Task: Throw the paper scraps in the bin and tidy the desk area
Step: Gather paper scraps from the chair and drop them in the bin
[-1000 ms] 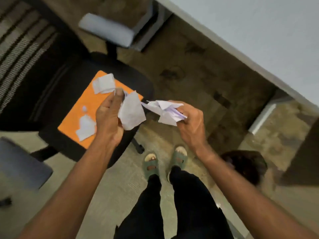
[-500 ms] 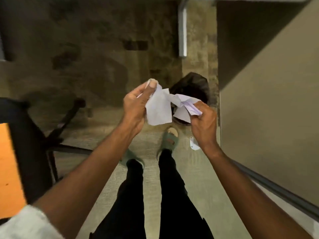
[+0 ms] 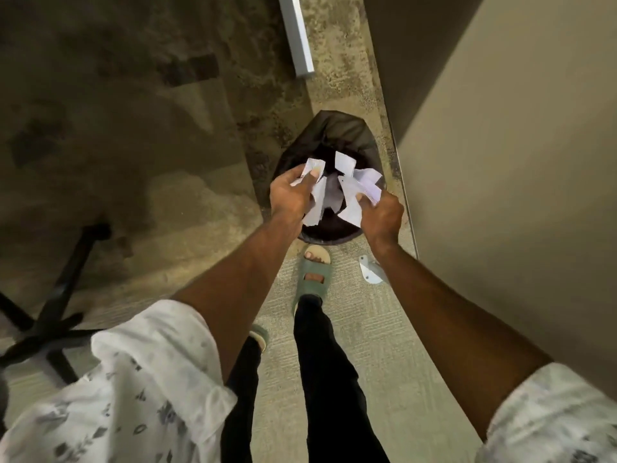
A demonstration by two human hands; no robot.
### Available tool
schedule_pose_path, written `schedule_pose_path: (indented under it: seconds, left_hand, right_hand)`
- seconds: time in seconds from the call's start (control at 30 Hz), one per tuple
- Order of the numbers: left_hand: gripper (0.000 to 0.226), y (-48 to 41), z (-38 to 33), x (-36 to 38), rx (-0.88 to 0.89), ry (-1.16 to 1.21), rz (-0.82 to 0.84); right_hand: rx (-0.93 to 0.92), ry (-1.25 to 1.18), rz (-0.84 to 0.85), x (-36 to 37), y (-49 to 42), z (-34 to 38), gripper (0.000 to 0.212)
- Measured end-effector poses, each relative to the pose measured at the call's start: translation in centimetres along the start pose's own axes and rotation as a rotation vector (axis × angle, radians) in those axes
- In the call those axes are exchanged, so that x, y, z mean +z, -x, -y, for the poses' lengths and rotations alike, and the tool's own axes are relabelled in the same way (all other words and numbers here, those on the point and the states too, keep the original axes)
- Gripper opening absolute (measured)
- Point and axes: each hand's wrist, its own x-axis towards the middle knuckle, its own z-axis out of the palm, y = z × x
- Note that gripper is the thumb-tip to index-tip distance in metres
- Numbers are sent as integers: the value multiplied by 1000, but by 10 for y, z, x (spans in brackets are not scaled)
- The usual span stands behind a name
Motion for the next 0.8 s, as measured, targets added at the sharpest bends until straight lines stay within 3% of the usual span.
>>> schedule_pose_path:
  seconds: [0.2,0.33,0.4,0.5,0.6,0.7,0.8]
  left_hand:
    - [28,-65,47,23,23,-169,-18]
    - [59,-91,69,26,21,-294,23]
    - [58,-92,73,22,24,-319,54]
    - [53,-76,66,14,115,-435,41]
    - [51,-48,56,1,331,-877,35]
    - [64,-16,38,-9,495,-1230,17]
    - [77,32,8,-12,599,-1361,-22]
  right_hand:
    - [251,-88,138,49,-47,-41,40]
    - [340,-265,197,69,-60,-59,50]
    - [333,-276,202,72,-63,-64,48]
    - [239,-175,231,64,-56,-61,53]
    - [1,28,245,40,-36,-55,52]
    - [-244,284,261,16,-12,-53,58]
    - [-367,428,189,-11,16,-41,71]
